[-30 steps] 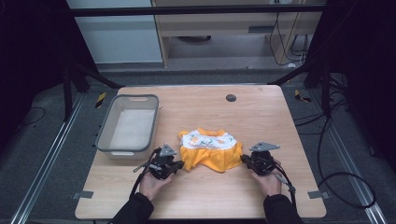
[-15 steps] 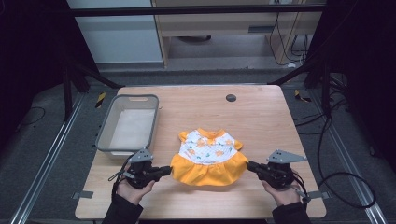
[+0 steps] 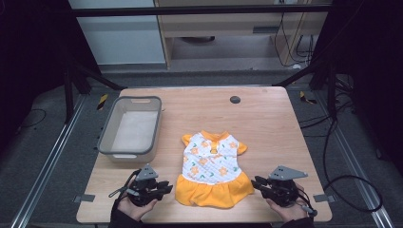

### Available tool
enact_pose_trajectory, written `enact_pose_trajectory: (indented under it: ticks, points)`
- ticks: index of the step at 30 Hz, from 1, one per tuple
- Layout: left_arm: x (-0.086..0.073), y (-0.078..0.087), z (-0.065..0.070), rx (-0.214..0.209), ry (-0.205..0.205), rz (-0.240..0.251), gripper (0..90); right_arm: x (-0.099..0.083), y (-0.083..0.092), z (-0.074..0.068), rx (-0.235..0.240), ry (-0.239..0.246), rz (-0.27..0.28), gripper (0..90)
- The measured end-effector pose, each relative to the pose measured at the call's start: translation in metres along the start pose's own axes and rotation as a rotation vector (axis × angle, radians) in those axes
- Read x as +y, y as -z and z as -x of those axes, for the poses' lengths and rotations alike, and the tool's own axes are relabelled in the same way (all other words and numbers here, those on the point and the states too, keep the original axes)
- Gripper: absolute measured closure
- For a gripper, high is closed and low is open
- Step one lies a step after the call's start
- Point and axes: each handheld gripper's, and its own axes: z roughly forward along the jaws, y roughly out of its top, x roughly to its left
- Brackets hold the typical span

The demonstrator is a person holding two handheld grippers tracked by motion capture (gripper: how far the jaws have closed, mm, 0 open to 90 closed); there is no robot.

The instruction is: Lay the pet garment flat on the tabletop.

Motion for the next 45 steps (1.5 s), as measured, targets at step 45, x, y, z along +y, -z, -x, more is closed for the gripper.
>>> enact_pose_trajectory:
  ticks: [45]
  points:
    - [0.056,-0.041,0.01,0.063,-0.106,0.06,62.5,0.025,-0.057,-0.007,0.035,0.059,-0.003,70.9]
